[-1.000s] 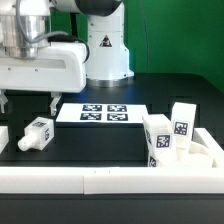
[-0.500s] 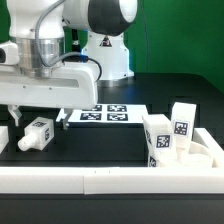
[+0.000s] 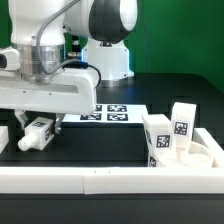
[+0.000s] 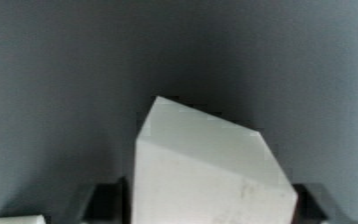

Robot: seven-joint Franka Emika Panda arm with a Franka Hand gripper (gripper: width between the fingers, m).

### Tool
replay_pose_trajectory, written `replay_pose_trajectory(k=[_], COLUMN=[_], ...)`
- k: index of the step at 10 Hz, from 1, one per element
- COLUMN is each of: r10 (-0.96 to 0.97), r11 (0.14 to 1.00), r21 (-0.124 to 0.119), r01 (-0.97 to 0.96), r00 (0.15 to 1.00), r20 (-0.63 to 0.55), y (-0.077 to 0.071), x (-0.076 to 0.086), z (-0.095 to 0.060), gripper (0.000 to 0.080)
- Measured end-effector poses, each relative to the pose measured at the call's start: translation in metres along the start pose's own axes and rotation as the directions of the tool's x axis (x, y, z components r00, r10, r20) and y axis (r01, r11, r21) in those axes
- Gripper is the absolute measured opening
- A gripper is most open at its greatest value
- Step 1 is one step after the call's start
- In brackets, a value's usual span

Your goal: Assemble stool

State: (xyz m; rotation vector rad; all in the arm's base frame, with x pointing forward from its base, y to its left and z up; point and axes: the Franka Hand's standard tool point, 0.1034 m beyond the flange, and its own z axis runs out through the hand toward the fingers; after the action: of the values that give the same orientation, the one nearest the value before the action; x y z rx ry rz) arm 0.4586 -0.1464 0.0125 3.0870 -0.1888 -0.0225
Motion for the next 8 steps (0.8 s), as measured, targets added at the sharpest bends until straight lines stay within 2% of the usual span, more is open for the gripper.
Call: replay_pose_trajectory(k=[1, 2, 3, 4, 5, 6, 8], r10=[-0.006, -0.010, -0.088, -0.228, -0.263, -0.338, -0.436], r11=[1.000, 1.000, 0.996, 0.973, 0.965, 0.941, 0.899], r21=[0.000, -0.005, -0.019, -0.034, -0.036, -0.055, -0.066], r01=[0.006, 0.010, 0.087, 0.227, 0.261, 0.335, 0.433], r00=[1.000, 1.000, 0.995, 0.972, 0.963, 0.939, 0.898], r20=[0.000, -0.009, -0.036, -0.057, -0.062, -0.065, -0.052], y=[0.000, -0.006, -0.023, -0.027, -0.030, -0.032, -0.028], x=[0.000, 0.001, 0.002, -0.001, 0.000, 0.003, 0.002], z=[0.000, -0.003, -0.012, -0.019, -0.025, -0.026, -0.025], gripper=[0.0320, 0.0320, 0.0320, 0.0320, 0.0320, 0.0320, 0.0321])
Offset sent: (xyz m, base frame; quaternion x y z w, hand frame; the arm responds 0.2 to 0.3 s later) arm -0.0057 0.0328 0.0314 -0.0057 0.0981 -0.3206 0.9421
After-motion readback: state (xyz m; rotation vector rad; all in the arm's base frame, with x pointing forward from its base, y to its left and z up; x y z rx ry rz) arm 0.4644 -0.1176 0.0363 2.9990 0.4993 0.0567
